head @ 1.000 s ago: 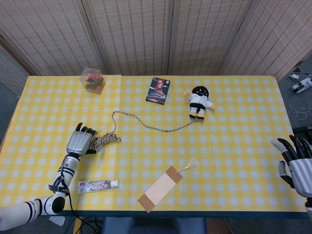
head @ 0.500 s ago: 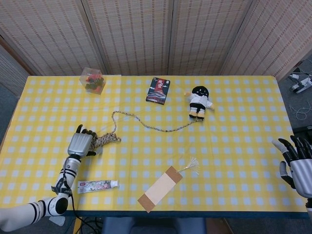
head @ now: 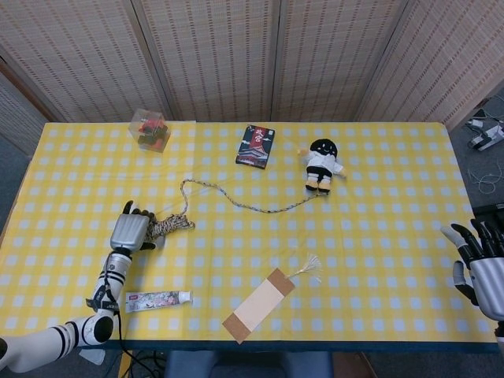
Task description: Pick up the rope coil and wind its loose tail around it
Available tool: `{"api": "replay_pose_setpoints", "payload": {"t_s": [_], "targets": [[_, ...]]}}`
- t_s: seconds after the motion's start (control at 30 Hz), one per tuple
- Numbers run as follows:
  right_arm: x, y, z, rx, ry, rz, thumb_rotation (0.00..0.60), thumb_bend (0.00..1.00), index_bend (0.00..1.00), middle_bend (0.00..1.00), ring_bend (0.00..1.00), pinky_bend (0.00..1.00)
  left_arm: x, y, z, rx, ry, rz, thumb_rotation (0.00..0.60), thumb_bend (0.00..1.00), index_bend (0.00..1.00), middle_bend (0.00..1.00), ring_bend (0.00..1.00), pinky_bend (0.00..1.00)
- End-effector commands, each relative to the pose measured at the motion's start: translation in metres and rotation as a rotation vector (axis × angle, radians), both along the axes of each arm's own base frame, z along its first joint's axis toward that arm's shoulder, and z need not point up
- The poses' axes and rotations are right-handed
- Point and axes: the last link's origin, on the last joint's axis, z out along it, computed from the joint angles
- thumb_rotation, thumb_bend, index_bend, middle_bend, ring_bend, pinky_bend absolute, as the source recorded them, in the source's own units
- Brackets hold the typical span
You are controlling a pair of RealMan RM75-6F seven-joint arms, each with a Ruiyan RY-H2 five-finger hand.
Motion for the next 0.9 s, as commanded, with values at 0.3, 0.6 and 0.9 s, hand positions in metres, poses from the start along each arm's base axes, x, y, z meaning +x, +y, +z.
{"api": "replay_pose_setpoints", "payload": {"t_s": [0.3, 0.6, 0.9], "targets": [[-0.001, 0.0, 0.0, -0.001, 0.001, -0.004, 0.6, 0.64, 0.17, 0.15, 0.01, 0.04, -0.004, 0.007, -0.005, 0.026, -0.03, 0.002, 0.405, 0.31, 0.53, 0.44, 0.34, 0.09], [-0.001, 0.001, 0.002, -0.008, 0.003, -0.006, 0.6, 0.64, 0.17, 0.15, 0.01, 0.04, -0.004, 0.015, -0.006, 0.049, -0.059, -0.012, 0.468, 0.31, 0.61, 0.56, 0.44, 0.18], [0.0, 0.002, 0.005, -0.022, 0.005, -0.001, 0.6, 0.64, 0.17, 0.15, 0.01, 0.04, -0.003, 0.022, 0.004, 0.069, -0.12, -0.063, 0.534, 0.31, 0.7, 0.7, 0.55, 0.28]]}}
